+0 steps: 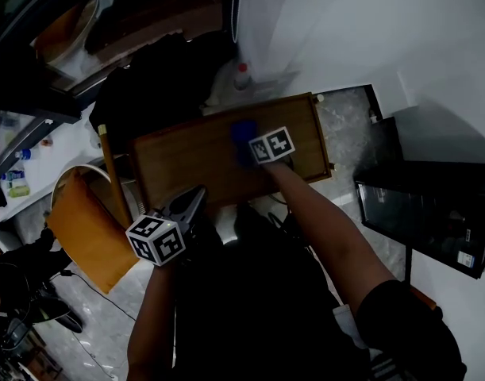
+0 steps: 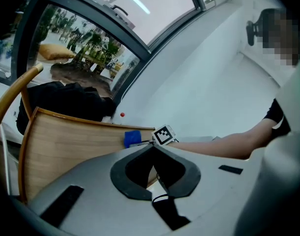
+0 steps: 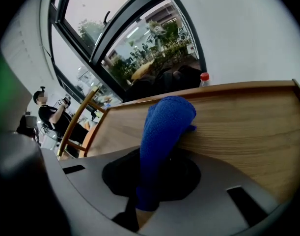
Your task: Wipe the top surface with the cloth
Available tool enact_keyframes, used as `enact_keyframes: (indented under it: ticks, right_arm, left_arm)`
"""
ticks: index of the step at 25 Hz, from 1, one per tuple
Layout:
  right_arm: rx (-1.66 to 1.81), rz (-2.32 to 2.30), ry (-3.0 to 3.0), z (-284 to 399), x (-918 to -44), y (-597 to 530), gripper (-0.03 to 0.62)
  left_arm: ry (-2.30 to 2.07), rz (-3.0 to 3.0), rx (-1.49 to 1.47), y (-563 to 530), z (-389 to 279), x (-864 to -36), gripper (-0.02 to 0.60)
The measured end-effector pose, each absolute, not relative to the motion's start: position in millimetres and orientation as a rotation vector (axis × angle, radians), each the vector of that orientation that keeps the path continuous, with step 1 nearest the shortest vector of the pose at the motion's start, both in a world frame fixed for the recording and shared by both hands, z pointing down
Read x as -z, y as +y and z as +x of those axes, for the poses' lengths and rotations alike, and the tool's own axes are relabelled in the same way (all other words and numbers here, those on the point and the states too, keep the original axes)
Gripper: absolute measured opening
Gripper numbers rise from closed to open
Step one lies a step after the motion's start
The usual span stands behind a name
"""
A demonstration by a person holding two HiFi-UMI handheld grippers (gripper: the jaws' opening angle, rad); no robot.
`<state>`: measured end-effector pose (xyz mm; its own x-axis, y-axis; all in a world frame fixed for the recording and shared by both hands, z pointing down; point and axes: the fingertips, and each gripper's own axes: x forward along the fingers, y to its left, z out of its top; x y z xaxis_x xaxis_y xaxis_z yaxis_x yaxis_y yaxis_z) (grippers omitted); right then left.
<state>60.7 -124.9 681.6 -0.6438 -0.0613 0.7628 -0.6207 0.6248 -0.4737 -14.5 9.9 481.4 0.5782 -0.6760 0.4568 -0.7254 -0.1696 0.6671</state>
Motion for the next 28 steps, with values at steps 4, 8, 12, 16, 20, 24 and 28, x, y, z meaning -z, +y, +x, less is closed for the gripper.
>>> enact_keyframes:
  ticks: [4,8,12,16,20,24,28]
  right_arm:
    - [-0.97,0.586,-2.107,86.4,-679.3,-139.9,0.067]
    - [-0.972,0.633,-2.094,115.8,-679.1,-152.3,0.067]
    - [-0.989,0.705,-2.075,151.4,-677.1,-167.1,0.067]
    - [-1.013,0.784,-2.053,180.4,-676.5,-182.8,0.067]
    - [-1.025,0.842,-2.022,206.1,-675.4,-191.9,0.067]
    - [-1.041,0.88,-1.98,231.5,-675.0,-201.5,0.067]
    - [-1.027,0.93,-1.922,252.8,-674.9,-211.7,0.067]
  left_arm:
    - [-1.119,1.89,-0.08,6.9,-3.7,-484.4,0.01]
    - [-1.111,1.895,-0.085,3.2,7.4,-484.5,0.011]
    - [-1.098,1.899,-0.083,-1.2,20.4,-485.3,0.011]
    - [-1.081,1.913,-0.075,-7.0,30.4,-485.5,0.011]
    - [-1.079,1.916,-0.067,-11.0,36.7,-484.0,0.011]
    - [-1.087,1.932,-0.035,-14.2,43.2,-472.1,0.011]
    - [-1.096,1.934,-0.029,-12.5,44.0,-470.3,0.011]
